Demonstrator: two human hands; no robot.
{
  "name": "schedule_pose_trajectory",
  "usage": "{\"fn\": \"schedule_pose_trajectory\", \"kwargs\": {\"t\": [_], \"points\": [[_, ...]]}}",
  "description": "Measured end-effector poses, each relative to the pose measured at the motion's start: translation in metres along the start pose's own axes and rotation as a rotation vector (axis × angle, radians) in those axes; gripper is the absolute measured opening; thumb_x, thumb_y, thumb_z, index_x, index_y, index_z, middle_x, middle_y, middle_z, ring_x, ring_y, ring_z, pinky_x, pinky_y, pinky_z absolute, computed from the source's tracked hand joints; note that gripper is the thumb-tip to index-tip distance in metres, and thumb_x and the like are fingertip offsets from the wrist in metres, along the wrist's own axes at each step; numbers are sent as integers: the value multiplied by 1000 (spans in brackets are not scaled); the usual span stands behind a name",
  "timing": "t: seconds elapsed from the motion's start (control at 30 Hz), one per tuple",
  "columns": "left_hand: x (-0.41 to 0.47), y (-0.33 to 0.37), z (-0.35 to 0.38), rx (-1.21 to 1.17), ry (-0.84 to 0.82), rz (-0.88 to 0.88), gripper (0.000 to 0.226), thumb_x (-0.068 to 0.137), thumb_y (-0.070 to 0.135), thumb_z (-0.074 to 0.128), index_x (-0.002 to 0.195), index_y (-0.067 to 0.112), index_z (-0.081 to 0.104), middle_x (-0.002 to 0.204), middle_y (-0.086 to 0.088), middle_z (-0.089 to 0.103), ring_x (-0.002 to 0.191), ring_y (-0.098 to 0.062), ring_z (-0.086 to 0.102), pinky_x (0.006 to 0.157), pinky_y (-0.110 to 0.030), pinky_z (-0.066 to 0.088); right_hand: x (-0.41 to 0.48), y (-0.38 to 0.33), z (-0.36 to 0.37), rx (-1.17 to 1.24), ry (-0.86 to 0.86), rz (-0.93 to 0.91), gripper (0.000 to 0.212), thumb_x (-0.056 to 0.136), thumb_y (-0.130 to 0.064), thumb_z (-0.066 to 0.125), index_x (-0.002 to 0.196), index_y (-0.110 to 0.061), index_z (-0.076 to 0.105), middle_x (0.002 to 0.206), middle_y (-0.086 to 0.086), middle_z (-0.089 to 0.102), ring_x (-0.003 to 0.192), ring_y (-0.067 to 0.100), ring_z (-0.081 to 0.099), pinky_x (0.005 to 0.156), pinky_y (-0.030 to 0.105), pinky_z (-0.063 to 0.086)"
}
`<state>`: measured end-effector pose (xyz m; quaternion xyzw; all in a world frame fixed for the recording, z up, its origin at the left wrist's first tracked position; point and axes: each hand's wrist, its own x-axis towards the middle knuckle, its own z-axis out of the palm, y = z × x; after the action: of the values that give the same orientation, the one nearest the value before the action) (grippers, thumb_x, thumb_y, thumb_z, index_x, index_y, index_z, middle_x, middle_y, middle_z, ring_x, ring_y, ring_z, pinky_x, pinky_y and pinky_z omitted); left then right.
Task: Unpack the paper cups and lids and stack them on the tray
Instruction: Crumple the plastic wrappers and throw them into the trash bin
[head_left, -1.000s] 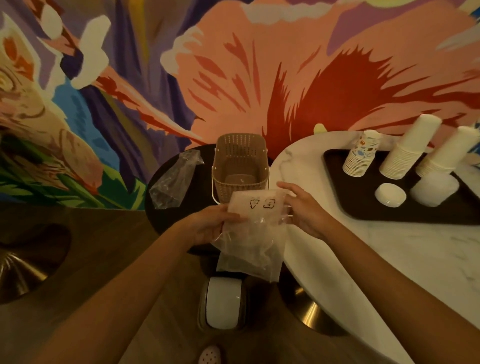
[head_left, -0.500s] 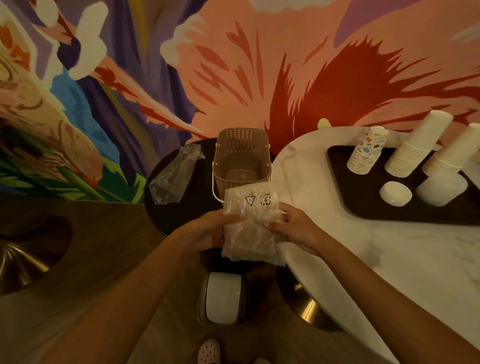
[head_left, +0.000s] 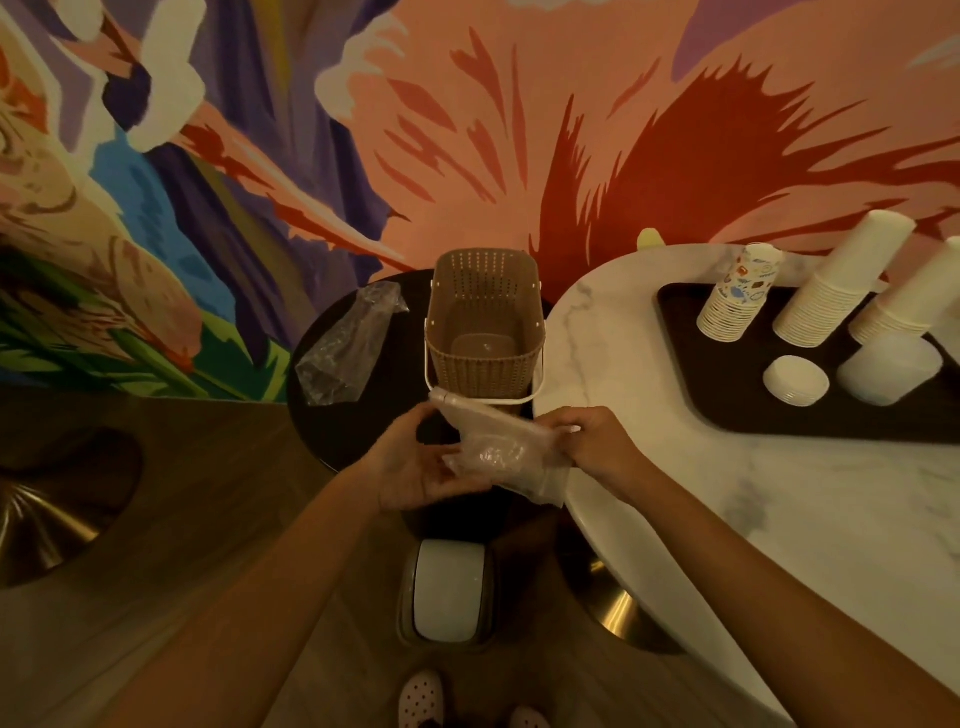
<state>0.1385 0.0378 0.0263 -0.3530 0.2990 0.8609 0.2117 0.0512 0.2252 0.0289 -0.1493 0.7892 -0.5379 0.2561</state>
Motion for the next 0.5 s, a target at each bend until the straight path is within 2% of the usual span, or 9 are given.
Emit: {"fn": "schedule_pose_trajectory", "kwargs": {"t": [0.03, 0.07, 0.13, 0.2, 0.23, 0.3, 0.37, 0.43, 0.5], "points": [[0, 1, 2, -17, -24, -35, 63, 81, 58, 50, 113, 3, 51, 116, -27, 56, 104, -44, 58, 77, -54, 51, 1, 2, 1, -81, -9, -37, 37, 81, 20, 41, 103, 5, 66, 98, 12, 62, 81, 14, 57, 70, 12, 48], [1, 2, 3, 14, -31, -44, 70, 76, 64, 51, 113, 5, 51, 120, -26, 53, 108, -45, 55, 80, -55, 49, 2, 4, 2, -136, -18, -61, 38, 80, 21, 40, 100, 5, 68, 103, 15, 63, 87, 18, 58, 75, 15, 49], [2, 3, 6, 124, 11, -6, 71, 70, 65, 56, 115, 10, 50, 123, -22, 51, 109, -42, 54, 85, -52, 50, 3, 8, 6, -195, -23, -78, 40, 81, 19, 38, 96, 2, 70, 110, 17, 63, 100, 27, 56, 84, 28, 50], [2, 5, 10, 181, 51, 41, 69, 68, 60, 60, 120, 16, 49, 122, -18, 52, 108, -40, 54, 89, -50, 50, 3, 10, 7, -191, -34, -62, 42, 84, 16, 35, 96, -2, 71, 106, 12, 64, 97, 25, 57, 76, 21, 51], [2, 6, 10, 179, 57, 62, 66, 69, 59, 60, 118, 17, 49, 121, -18, 52, 108, -39, 55, 89, -49, 49, 2, 11, 8, -159, -47, -45, 43, 85, 15, 34, 98, -3, 70, 101, 7, 62, 91, 20, 57, 69, 14, 50], [2, 6, 12, 141, 63, 96, 54, 73, 58, 58, 107, 18, 50, 117, -17, 54, 105, -37, 56, 85, -47, 50, -1, 13, 7, -80, -73, -7, 43, 87, 14, 34, 103, -6, 68, 97, 0, 59, 83, 11, 57, 66, 11, 52], [5, 4, 15, 205, 89, 166, 42, 80, 46, 60, 110, 18, 50, 112, -16, 56, 102, -33, 58, 82, -42, 51, -3, 15, 8, -49, -110, 15, 43, 88, 13, 36, 107, -9, 67, 95, -7, 58, 86, 10, 57, 72, 17, 53], [9, 1, 19, 321, 154, 264, 46, 83, 21, 63, 126, 13, 47, 107, -11, 59, 96, -25, 60, 75, -34, 53, -6, 12, 8, -7, -165, 70, 40, 89, 10, 39, 109, -12, 66, 94, -12, 57, 86, 9, 57, 71, 18, 54], [12, -1, 22, 349, 205, 328, 44, 83, 4, 62, 124, 8, 49, 98, -7, 62, 88, -19, 61, 68, -29, 53, -7, 6, 5, 167, -240, 162, 34, 88, 9, 41, 102, -11, 64, 98, -4, 56, 88, 11, 56, 73, 22, 53]]}}
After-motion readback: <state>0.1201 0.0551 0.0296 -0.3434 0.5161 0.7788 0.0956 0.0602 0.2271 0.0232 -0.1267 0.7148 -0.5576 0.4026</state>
